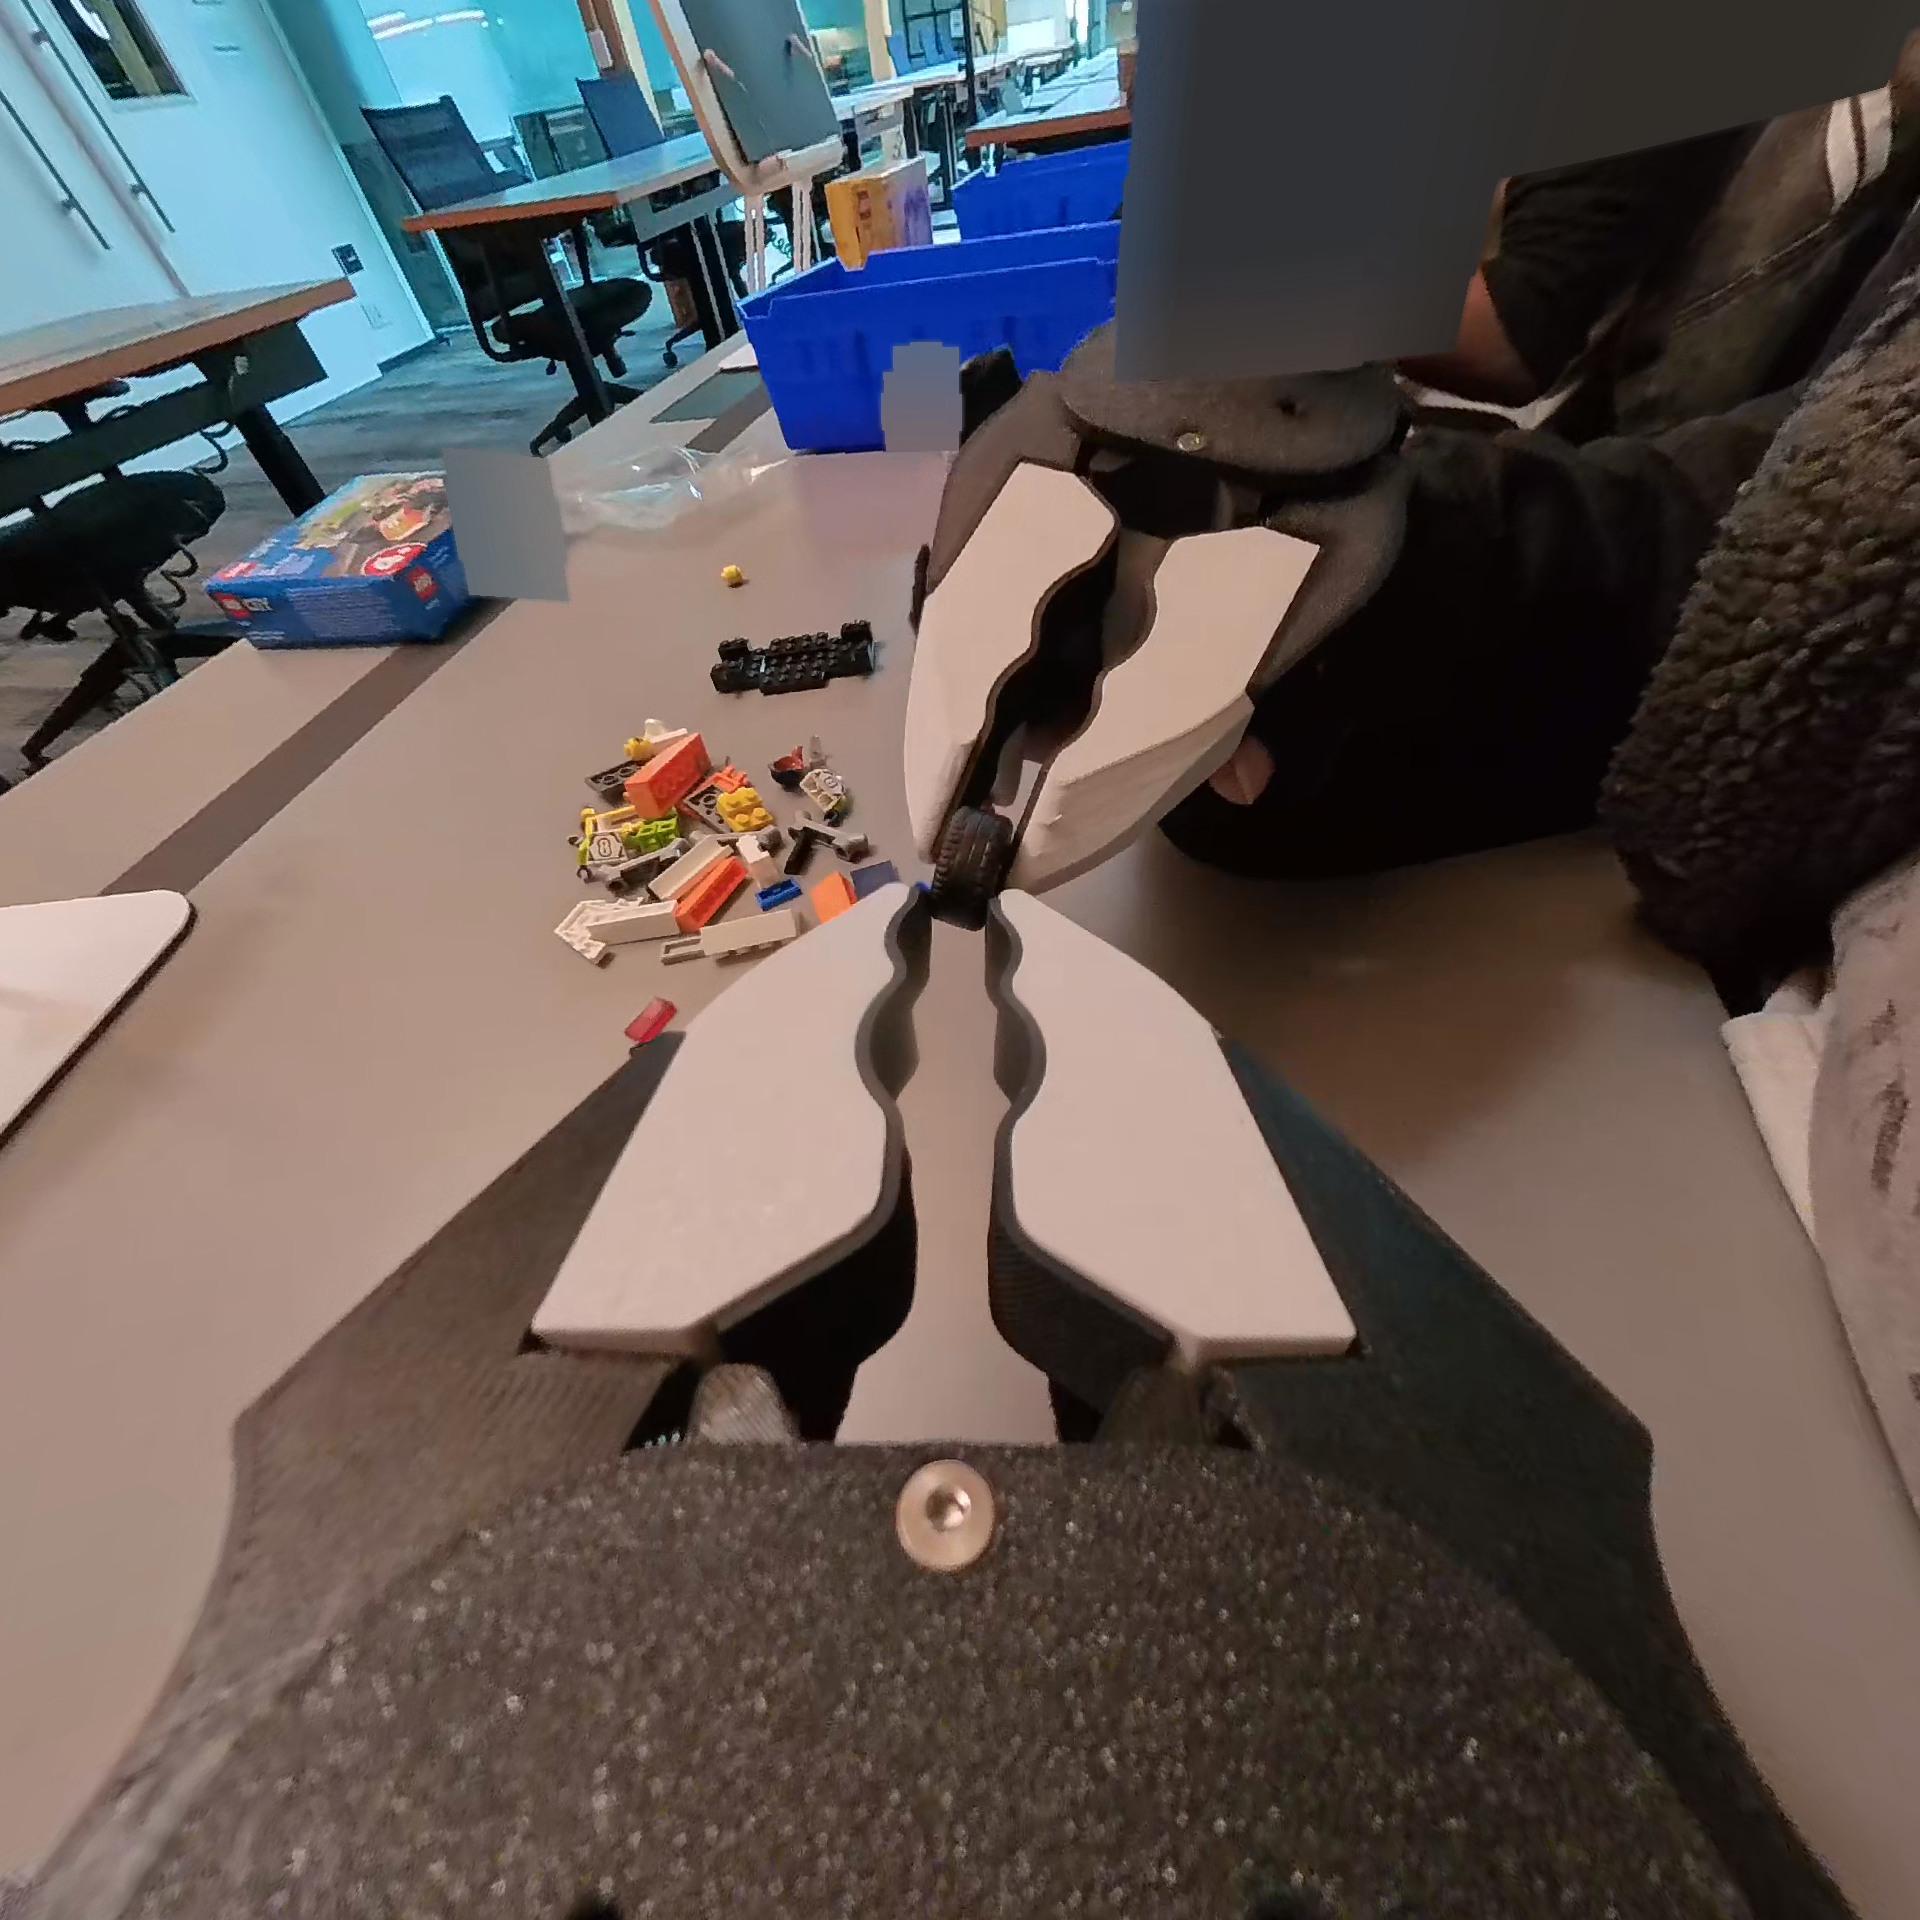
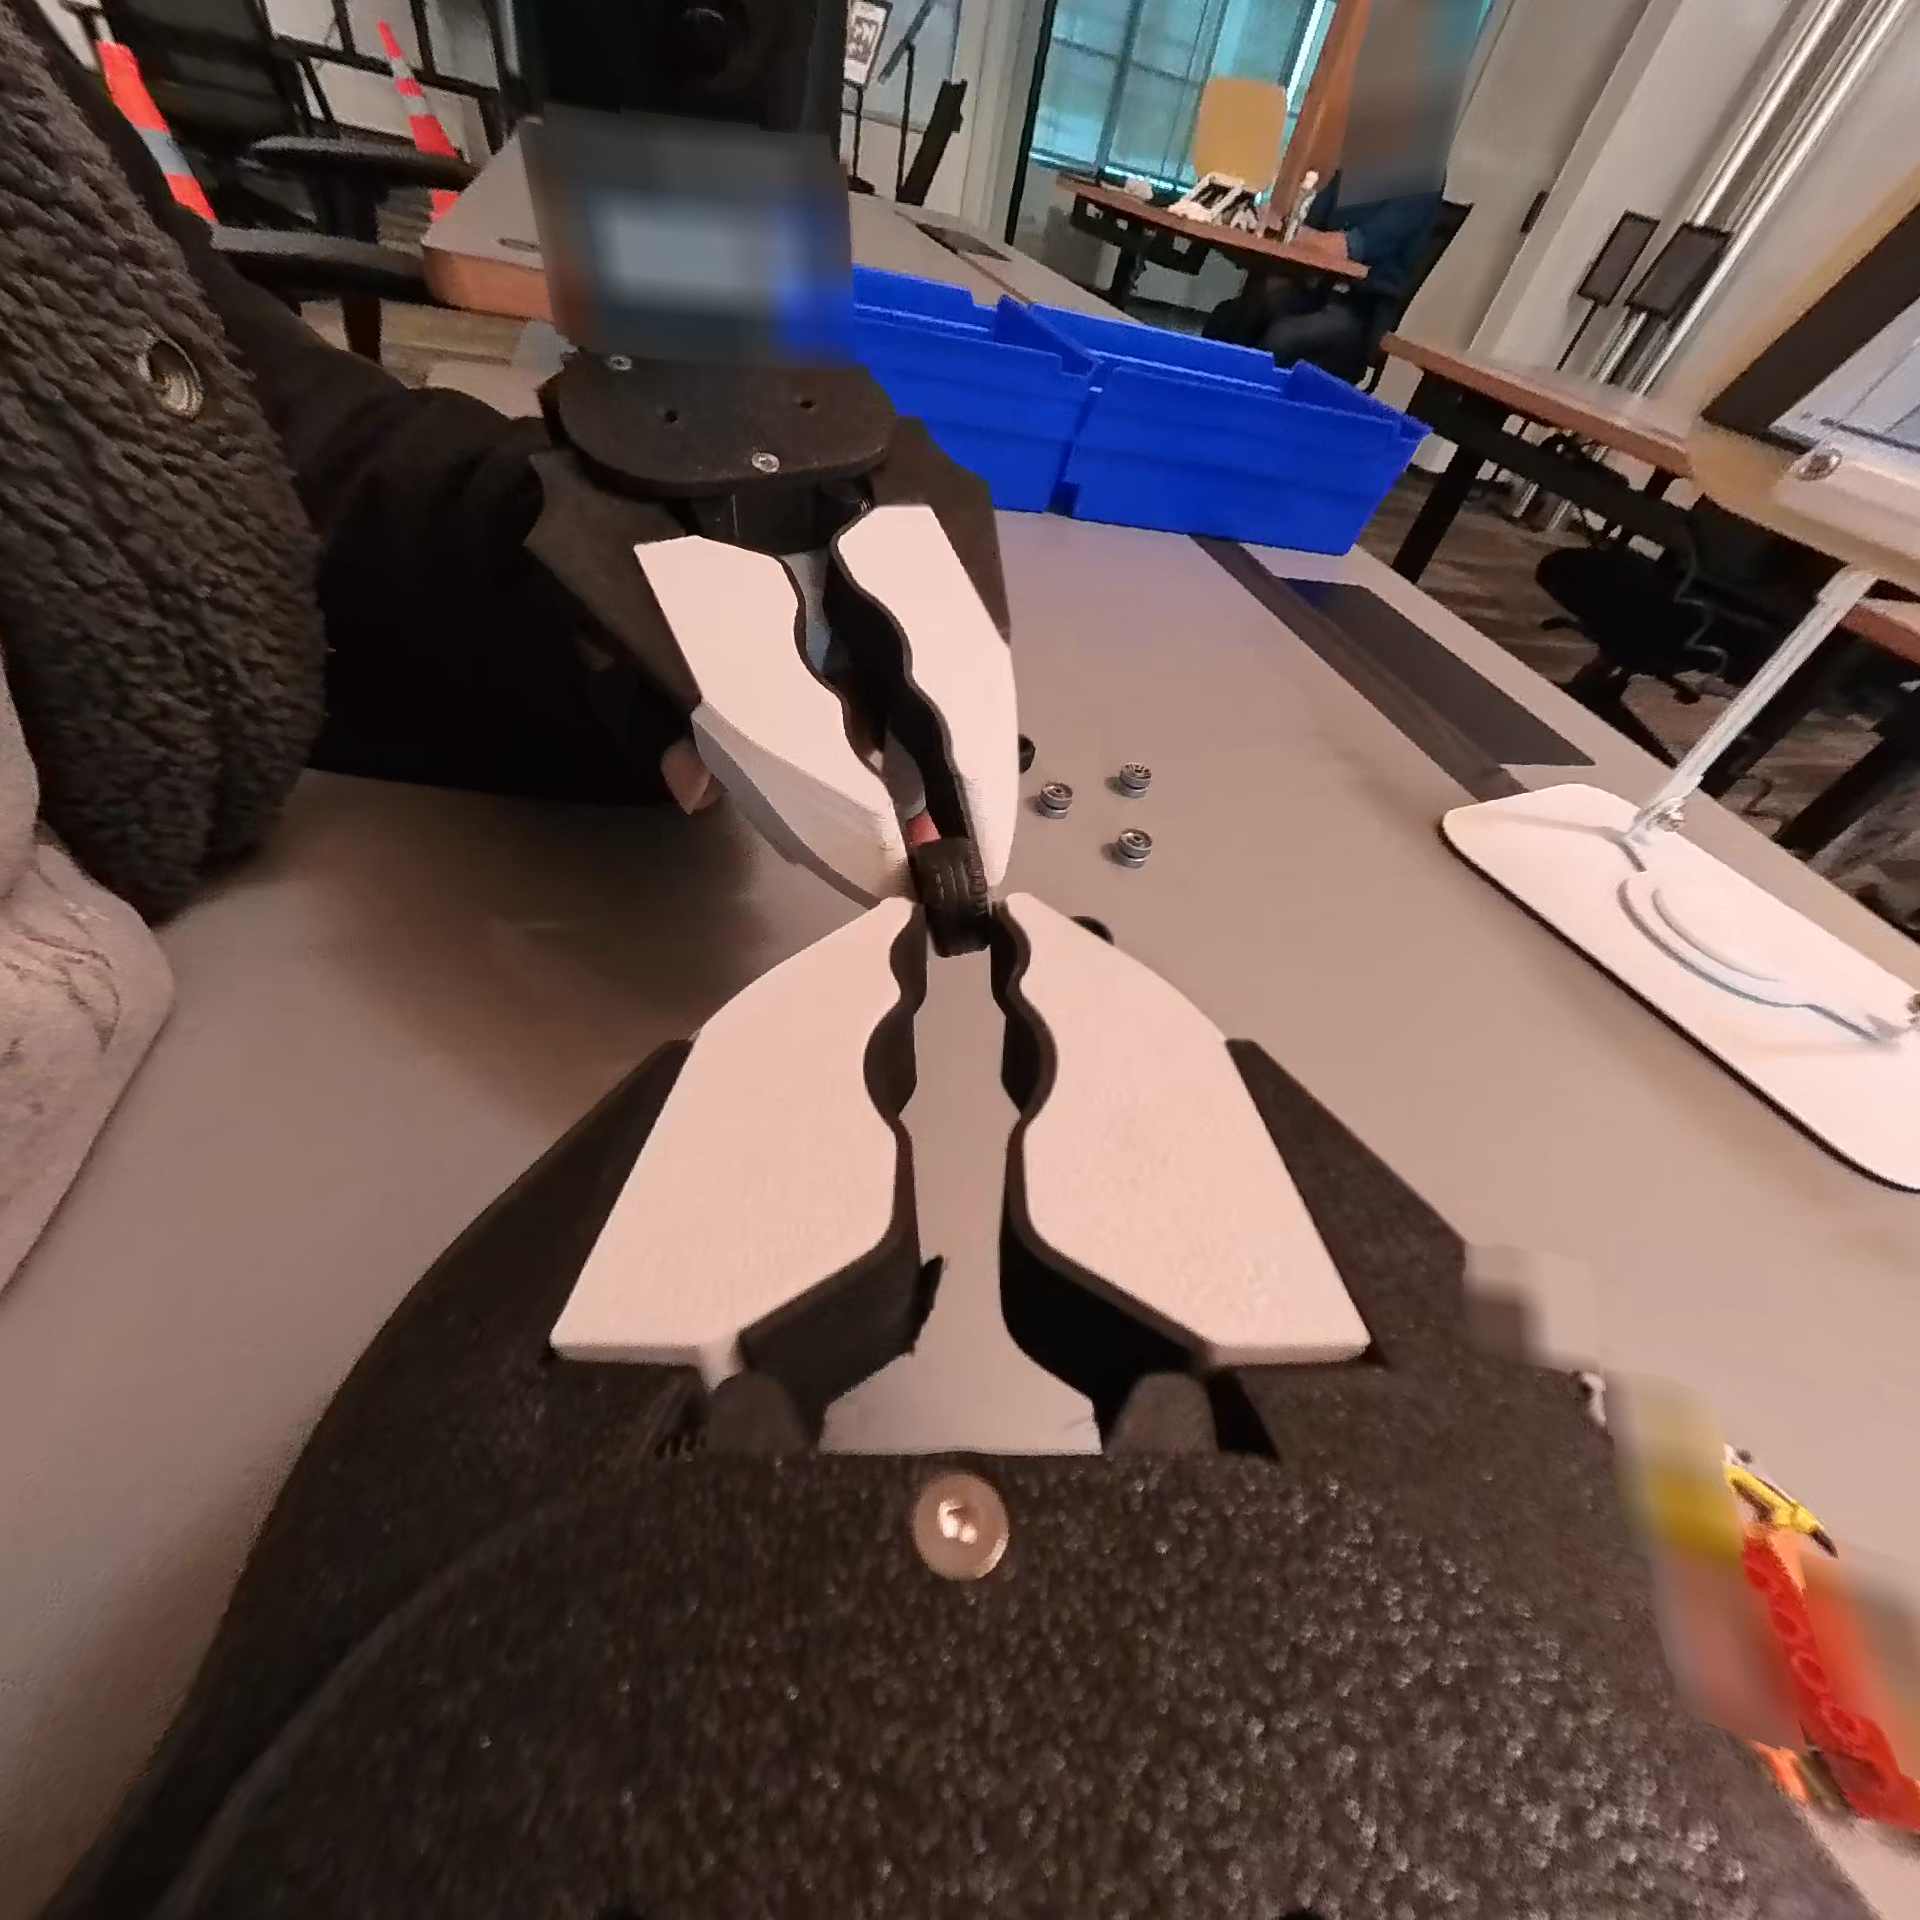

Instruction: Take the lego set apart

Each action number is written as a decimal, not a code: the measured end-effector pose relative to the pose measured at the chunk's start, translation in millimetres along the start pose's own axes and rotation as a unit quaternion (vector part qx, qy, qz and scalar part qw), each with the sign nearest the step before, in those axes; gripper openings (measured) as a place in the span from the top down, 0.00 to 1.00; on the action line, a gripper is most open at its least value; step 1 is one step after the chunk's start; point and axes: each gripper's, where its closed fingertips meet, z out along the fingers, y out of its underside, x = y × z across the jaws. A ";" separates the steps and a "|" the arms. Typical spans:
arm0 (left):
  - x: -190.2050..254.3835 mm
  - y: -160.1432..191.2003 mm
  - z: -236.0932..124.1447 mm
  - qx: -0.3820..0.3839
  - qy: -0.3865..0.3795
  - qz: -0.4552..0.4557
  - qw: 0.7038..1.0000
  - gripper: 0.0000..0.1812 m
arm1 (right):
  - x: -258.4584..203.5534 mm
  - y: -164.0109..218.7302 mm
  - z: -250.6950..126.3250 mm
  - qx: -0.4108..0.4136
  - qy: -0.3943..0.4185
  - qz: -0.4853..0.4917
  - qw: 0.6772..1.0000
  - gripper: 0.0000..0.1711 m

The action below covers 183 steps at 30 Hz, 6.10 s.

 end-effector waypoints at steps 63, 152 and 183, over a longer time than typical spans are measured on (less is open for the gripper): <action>-32.7 10.8 16.4 -0.039 -0.236 0.002 0.971 0.94 | 31.8 18.6 1.2 -0.050 0.206 0.115 0.970 0.97; -8.3 -17.2 8.9 0.020 0.076 -0.058 0.995 0.89 | 13.8 -17.4 -2.2 0.021 0.022 0.156 0.987 1.00; -53.5 32.0 1.3 -0.078 -0.117 -0.061 0.988 1.00 | 37.0 33.1 -2.8 -0.091 0.114 0.168 0.975 1.00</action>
